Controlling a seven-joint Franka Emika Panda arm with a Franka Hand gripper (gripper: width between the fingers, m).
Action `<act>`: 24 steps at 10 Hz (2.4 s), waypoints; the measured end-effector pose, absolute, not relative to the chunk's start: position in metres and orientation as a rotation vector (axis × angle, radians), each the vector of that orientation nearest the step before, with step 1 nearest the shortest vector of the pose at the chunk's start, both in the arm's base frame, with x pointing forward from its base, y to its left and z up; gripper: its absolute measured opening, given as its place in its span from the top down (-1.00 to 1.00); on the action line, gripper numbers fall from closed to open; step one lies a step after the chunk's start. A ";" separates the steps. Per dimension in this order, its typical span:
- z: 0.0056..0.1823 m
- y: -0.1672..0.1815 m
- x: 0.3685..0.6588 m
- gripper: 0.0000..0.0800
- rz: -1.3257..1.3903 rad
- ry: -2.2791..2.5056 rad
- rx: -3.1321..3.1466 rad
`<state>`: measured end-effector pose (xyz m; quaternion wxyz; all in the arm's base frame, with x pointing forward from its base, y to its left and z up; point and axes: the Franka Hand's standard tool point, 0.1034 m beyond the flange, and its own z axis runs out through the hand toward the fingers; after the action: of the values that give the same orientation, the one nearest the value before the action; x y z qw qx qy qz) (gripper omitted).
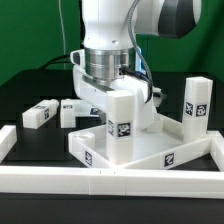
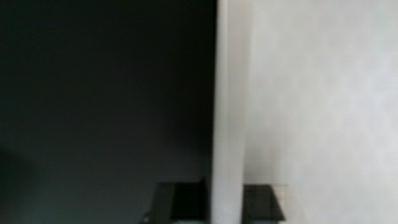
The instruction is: Assemble desk
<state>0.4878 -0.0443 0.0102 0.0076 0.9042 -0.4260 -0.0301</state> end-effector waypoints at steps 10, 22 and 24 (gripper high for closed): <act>0.010 -0.049 0.493 0.83 -0.093 -0.405 3.107; 0.012 -0.035 0.519 0.83 -0.090 0.581 3.042; 0.013 -0.033 0.525 0.83 -0.089 0.751 2.988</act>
Offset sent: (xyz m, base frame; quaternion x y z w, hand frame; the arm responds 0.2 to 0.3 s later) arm 0.0000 0.0000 0.0000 0.0000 0.0000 -0.1296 0.9916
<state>0.5254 -0.0329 0.0131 0.0295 0.9690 0.2436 -0.0289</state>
